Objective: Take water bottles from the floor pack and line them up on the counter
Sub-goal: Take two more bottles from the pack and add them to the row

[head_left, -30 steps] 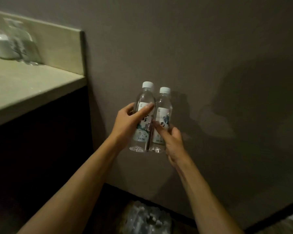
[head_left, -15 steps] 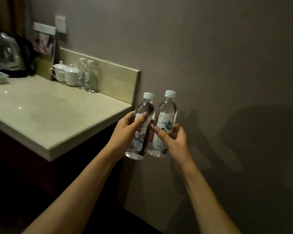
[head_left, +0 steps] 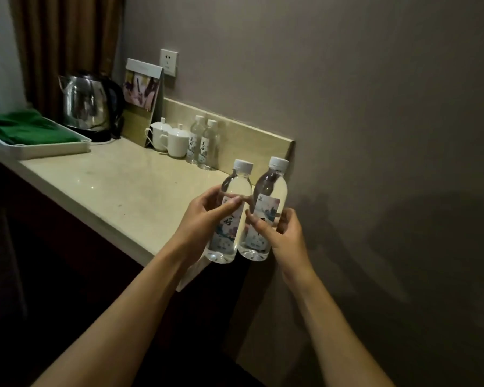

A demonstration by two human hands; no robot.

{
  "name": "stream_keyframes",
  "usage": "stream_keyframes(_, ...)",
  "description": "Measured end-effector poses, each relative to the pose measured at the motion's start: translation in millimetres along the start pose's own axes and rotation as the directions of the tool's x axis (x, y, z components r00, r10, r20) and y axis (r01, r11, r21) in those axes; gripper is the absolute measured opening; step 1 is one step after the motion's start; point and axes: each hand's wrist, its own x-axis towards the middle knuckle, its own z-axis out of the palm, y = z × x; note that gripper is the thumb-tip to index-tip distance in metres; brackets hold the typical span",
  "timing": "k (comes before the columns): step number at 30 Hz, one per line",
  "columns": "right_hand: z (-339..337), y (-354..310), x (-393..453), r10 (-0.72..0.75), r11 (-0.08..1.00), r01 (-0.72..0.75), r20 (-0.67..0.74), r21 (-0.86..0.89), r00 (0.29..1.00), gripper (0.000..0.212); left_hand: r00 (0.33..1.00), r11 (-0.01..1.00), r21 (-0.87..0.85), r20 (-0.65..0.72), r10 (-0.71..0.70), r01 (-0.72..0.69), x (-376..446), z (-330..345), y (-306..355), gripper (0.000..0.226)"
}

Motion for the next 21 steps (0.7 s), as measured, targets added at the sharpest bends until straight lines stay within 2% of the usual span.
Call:
stream_keyframes(5, 19.0, 6.7, 40.1, -0.065, 0.997, 0.065, 0.01, -0.035, 0.998, 0.052, 0.998, 0.998, 0.05, -0.038, 0.045, -0.043, 39.5, -21.7, -5.6, 0.018)
stream_keyframes(9, 29.8, 25.4, 81.1, -0.118, 0.983, 0.114, -0.015, -0.146, 0.993, 0.043, 0.995, 0.993, 0.104, -0.077, 0.06, -0.052, 75.4, -30.2, -14.1, 0.032)
stream_keyframes(11, 33.4, 31.4, 101.7, -0.142, 0.964, 0.126, -0.053, -0.233, 0.988, 0.039, 0.995, 0.989, 0.138, -0.082, 0.061, -0.049, 96.0, -32.1, -18.1, 0.028)
stream_keyframes(13, 36.0, 39.3, 121.8, -0.159, 0.951, 0.132, -0.079, -0.279, 0.984, 0.038, 0.996, 0.985, 0.168, -0.074, 0.059, -0.046, 115.8, -36.5, -23.5, 0.024)
stream_keyframes(21, 48.8, 69.3, 188.7, -0.136, 0.942, 0.098, -0.098, -0.322, 0.986, 0.045, 0.991, 0.975, 0.213, -0.093, 0.091, -0.069, 177.9, -57.2, -47.4, 0.039)
